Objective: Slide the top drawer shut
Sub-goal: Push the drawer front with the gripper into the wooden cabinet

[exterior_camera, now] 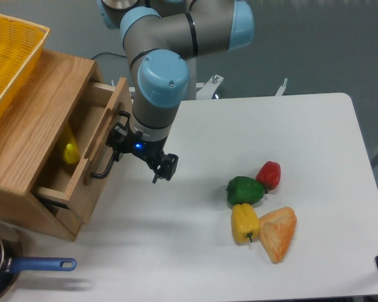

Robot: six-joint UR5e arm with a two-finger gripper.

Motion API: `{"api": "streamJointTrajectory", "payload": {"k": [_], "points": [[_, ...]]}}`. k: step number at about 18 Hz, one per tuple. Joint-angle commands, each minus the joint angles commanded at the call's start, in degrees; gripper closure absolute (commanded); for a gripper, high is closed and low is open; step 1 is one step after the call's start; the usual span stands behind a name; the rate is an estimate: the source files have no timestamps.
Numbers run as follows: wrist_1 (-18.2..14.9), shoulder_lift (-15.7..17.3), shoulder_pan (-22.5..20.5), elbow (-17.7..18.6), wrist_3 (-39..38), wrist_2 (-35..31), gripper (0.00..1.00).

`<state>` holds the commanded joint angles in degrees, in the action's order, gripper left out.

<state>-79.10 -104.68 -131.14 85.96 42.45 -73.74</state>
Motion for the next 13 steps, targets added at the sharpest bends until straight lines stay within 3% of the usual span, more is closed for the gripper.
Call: {"api": "streamJointTrajectory", "payload": {"k": [13], "points": [[0.0,-0.1,2.2,0.1,-0.1,-0.3,0.00]]}}
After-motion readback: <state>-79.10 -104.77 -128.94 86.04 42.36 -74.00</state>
